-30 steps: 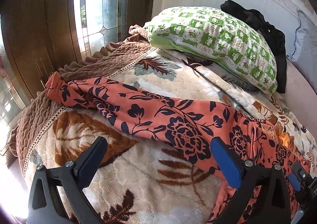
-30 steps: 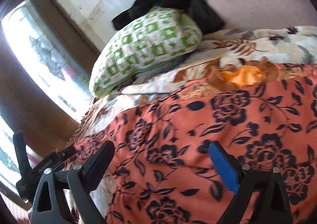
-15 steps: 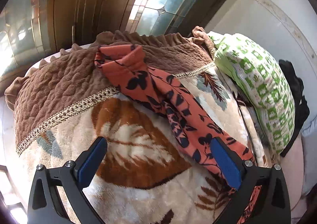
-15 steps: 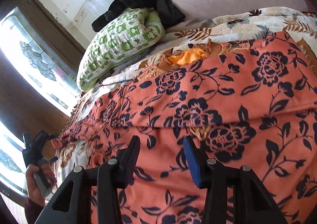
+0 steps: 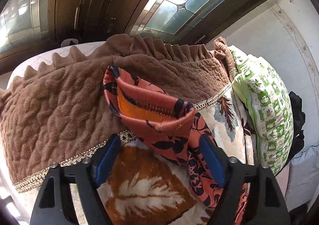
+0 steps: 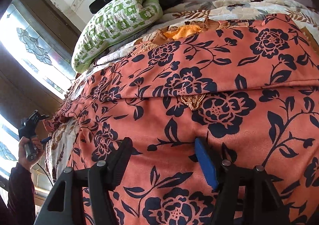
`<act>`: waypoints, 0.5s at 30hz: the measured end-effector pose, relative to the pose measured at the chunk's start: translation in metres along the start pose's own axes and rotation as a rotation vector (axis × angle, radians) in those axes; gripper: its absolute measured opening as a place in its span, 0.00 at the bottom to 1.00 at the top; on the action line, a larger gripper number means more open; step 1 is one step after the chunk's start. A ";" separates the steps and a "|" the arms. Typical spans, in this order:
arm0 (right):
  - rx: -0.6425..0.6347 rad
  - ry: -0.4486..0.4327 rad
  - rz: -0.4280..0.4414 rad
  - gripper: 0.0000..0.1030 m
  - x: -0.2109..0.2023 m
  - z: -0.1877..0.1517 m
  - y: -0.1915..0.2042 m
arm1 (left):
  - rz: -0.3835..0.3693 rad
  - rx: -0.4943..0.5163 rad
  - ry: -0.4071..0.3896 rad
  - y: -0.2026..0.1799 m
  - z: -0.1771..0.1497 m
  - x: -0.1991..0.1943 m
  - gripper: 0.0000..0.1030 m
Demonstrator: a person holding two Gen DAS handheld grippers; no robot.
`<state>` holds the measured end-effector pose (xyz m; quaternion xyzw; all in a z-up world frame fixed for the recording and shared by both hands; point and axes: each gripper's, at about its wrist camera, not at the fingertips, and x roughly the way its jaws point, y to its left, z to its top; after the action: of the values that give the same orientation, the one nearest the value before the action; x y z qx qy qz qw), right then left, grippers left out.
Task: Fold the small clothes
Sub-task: 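Grasp the other sleeve cuff with the left tool and fold it across the body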
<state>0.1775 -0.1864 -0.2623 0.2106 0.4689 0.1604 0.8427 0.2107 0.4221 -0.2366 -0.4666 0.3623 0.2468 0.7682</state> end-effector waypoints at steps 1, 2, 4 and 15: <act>0.013 0.003 0.011 0.66 -0.001 0.001 -0.002 | -0.010 -0.016 0.016 0.001 0.002 0.005 0.62; 0.031 0.005 0.024 0.66 -0.001 0.002 -0.005 | 0.000 -0.026 0.020 0.001 0.004 0.008 0.61; 0.063 0.009 0.045 0.66 -0.001 0.003 -0.009 | 0.014 -0.031 0.008 -0.001 0.007 0.008 0.56; 0.152 0.022 0.106 0.66 -0.004 0.008 -0.019 | -0.083 0.265 -0.058 -0.099 0.006 -0.062 0.09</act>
<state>0.1840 -0.2062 -0.2652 0.2966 0.4771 0.1707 0.8094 0.2455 0.3811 -0.1323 -0.3685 0.3496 0.1783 0.8427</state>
